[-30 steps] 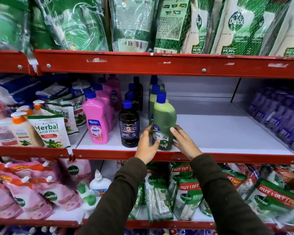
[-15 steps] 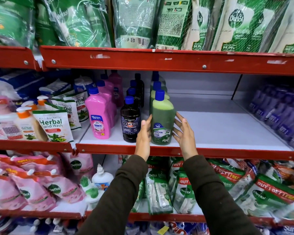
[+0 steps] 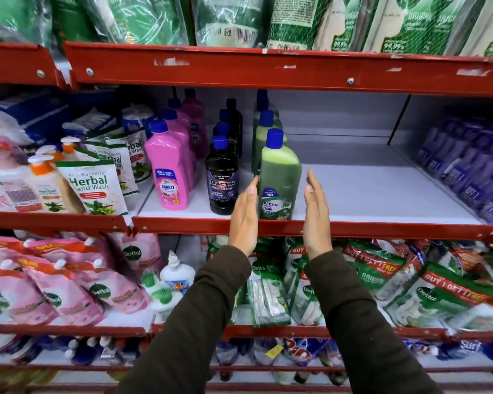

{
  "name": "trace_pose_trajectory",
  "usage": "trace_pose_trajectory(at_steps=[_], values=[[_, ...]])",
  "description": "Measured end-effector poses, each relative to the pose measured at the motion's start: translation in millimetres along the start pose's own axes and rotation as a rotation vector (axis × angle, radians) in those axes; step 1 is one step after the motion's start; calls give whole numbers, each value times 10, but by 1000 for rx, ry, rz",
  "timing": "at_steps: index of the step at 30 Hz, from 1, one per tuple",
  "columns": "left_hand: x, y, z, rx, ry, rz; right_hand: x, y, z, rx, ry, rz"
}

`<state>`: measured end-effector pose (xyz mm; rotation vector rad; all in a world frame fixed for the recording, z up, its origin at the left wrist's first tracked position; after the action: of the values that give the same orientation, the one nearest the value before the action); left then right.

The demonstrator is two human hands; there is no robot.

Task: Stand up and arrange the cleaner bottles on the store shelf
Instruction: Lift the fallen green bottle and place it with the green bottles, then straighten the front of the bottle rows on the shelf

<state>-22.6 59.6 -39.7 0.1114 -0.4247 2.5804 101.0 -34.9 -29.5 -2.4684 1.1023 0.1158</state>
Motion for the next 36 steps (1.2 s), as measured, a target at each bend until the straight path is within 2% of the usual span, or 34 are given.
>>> trace_pose_trajectory(at_steps=[3, 6, 9, 12, 15, 17, 25, 28, 30, 33, 36], values=[[327, 59, -34, -101, 3, 247, -69, 219, -135, 253, 20, 153], [723, 22, -105, -132, 19, 460, -501, 346, -109, 337, 18, -13], [898, -194, -204, -31, 49, 372, -978, 307, 134, 120, -51, -169], [932, -440, -225, 46, 109, 189, -1259, 122, 342, -79, -87, -139], [928, -555, -169, 62, 110, 54, -1409, -69, 387, -162, -191, -123], [960, -528, -181, 73, 87, 39, -1447, -98, 371, -154, -236, -146], [1051, -279, -260, -24, 71, 93, -1262, 118, 353, -85, -176, -100], [1051, -253, -270, -52, 52, 61, -1269, 180, 327, -58, -161, -123], [1088, -221, -247, -89, -29, 62, -1268, 232, 311, -15, -129, -49], [1314, -166, -221, -143, -102, 237, -1252, 379, 183, 175, -126, 116], [1671, -187, -279, -128, -67, 444, -1555, 521, 132, 292, -87, 24]])
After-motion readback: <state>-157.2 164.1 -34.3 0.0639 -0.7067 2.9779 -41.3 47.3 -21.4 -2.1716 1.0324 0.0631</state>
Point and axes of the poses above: each hand's wrist, its own y-axis away from the middle knuckle, its own x-axis out of the back of the hand, z = x × y, the point moved 7 cm from there along -y, towards the middle knuckle, and after that the axes turned 12 degrees about -y, right-handed, at the moved point
